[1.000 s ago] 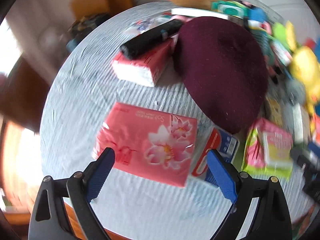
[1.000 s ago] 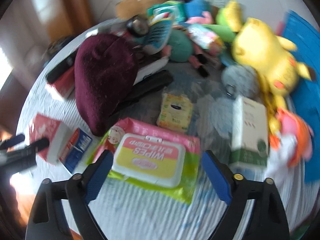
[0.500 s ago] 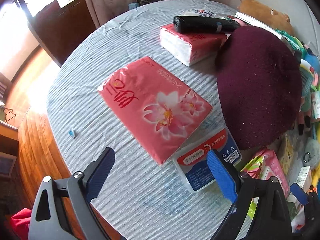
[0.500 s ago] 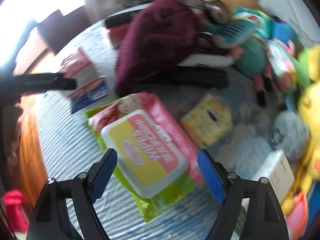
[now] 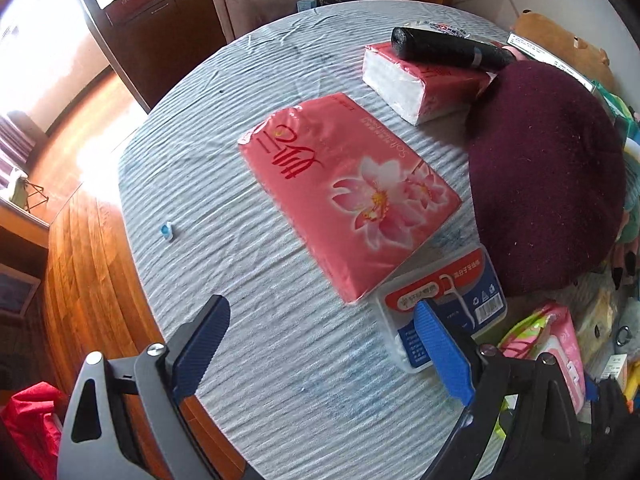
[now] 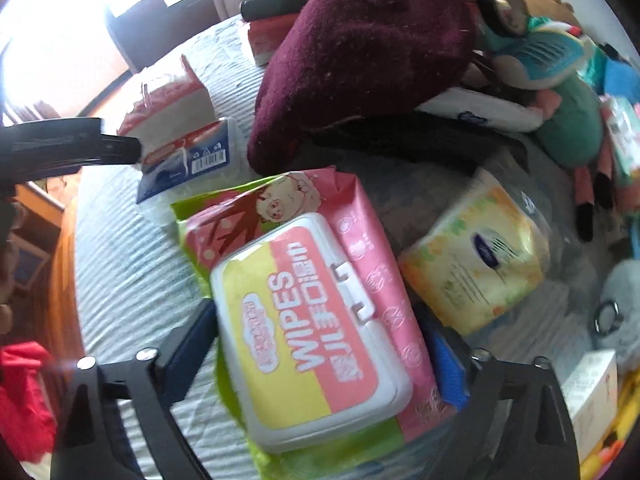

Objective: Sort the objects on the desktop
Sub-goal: 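Grasp the pink tissue pack with the left gripper while the right grasps the WIPES pack, then lift the pink tissue pack with the left gripper while the right lifts the WIPES pack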

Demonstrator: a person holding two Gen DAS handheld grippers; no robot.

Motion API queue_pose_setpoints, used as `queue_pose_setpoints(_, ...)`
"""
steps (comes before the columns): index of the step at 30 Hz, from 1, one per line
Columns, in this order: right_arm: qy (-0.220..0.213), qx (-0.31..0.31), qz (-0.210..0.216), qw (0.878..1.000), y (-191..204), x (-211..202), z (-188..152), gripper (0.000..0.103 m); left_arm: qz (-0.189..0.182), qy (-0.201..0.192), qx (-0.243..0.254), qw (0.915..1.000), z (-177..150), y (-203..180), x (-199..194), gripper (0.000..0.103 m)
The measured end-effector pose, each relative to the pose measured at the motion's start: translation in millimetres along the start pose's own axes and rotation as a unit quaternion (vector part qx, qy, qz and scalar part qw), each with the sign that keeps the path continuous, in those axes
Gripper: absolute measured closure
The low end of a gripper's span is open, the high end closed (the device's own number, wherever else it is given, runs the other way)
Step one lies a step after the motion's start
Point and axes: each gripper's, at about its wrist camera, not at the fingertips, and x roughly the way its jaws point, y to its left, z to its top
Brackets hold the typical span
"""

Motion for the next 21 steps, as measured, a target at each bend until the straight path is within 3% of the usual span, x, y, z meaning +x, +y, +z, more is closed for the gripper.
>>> queue_pose_setpoints(8,-0.048,0.117,-0.049,0.991,-70.0,-63.1,-8.0,0.02,0.003,0.005,-0.012,0.9999,39.7,-26.4,13.9,0.008)
queue_pose_setpoints(14,-0.038,0.143,-0.075,0.986,-84.4,-60.1,-5.7,0.02,0.008,0.028,-0.043,0.9987,62.7,-20.0,41.0,0.008)
queue_pose_setpoints(17,-0.028,0.152,-0.076,0.985,-85.9,-48.5,-2.6,0.02,-0.005,0.044,-0.055,0.9975,68.6,-14.4,58.4,0.017)
queue_pose_setpoints(18,-0.029,0.153,-0.076,0.985,-86.4,-50.0,-2.6,0.02,-0.014,0.05,-0.061,0.9968,69.3,-11.4,64.1,0.025)
queue_pose_setpoints(21,-0.028,0.155,-0.08,0.984,-84.3,-52.9,-0.2,0.02,-0.014,0.027,-0.045,0.9985,71.3,-8.1,65.3,0.034)
